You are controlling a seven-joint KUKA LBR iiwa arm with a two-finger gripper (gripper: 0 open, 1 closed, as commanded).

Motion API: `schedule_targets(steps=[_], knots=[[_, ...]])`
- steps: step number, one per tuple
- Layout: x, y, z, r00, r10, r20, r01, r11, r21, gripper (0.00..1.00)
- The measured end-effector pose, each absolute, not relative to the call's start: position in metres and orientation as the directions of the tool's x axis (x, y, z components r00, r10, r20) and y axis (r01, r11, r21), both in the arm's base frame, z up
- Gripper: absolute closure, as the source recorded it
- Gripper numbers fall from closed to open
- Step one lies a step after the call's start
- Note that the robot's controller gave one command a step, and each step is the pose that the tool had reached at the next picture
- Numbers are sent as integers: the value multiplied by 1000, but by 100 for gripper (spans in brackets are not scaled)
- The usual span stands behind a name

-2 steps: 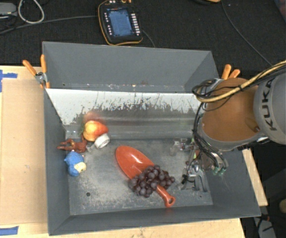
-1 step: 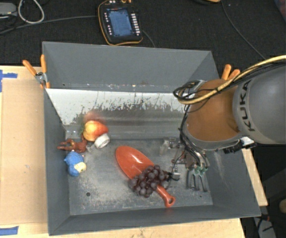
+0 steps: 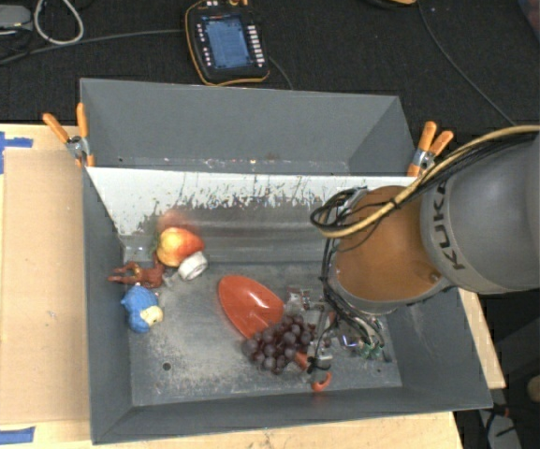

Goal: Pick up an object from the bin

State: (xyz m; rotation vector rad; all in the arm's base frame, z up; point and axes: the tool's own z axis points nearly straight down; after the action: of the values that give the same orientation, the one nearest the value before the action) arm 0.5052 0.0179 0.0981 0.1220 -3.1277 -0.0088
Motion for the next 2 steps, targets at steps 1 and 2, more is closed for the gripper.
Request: schedule_targets(steps=[1,2], knots=[[488,40,84,-992,124,13,124,992,5,100],[488,40,84,-992,124,13,124,992,5,100]])
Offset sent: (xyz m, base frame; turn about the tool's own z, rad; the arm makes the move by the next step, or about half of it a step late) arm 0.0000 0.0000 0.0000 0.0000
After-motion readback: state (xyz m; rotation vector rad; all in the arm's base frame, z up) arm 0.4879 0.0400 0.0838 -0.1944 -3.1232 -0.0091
